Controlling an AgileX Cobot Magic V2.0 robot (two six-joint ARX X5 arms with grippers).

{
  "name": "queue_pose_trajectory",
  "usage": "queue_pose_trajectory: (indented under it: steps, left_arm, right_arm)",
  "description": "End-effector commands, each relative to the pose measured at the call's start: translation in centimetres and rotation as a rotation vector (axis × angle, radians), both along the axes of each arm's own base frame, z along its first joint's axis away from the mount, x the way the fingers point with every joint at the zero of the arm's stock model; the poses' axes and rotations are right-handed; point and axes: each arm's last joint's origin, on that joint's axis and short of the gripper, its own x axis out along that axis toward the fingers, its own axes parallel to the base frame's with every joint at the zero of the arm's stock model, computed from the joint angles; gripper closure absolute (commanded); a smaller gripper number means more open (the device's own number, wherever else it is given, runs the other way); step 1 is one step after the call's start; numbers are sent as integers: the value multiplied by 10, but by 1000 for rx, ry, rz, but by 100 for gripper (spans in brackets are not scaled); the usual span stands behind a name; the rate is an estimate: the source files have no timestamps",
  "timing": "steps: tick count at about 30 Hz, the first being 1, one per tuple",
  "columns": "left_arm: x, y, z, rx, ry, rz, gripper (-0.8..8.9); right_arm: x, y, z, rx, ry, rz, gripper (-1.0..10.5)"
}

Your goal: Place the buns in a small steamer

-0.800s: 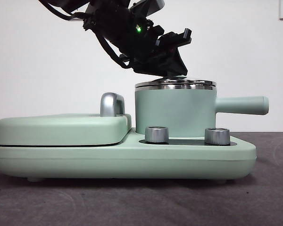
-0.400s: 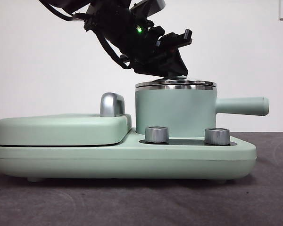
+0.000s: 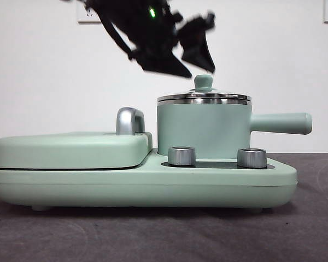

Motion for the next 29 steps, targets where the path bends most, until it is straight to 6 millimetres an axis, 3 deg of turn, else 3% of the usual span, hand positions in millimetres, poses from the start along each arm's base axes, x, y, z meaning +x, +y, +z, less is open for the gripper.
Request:
queue_pose_trajectory:
  steps: [1,8,14,24,29]
  left_arm:
    - [-9,7,17,5,28,6,528]
    - [-41,39,40,43,213,59,518]
    - [-67,66,53,46,225,73,518]
    - [-113,135,26,-28,246,217,520]
    - [-133,161,11,-57,258,283,531]
  right_arm:
    - [0,0,3,0,-16,10,587]
    - [1,1,3,0,-12,13,587]
    - [10,7,6,21,-22,45,587]
    - [44,27,8,46,-33,86,587]
    - [64,39,3,37,-14,115,587]
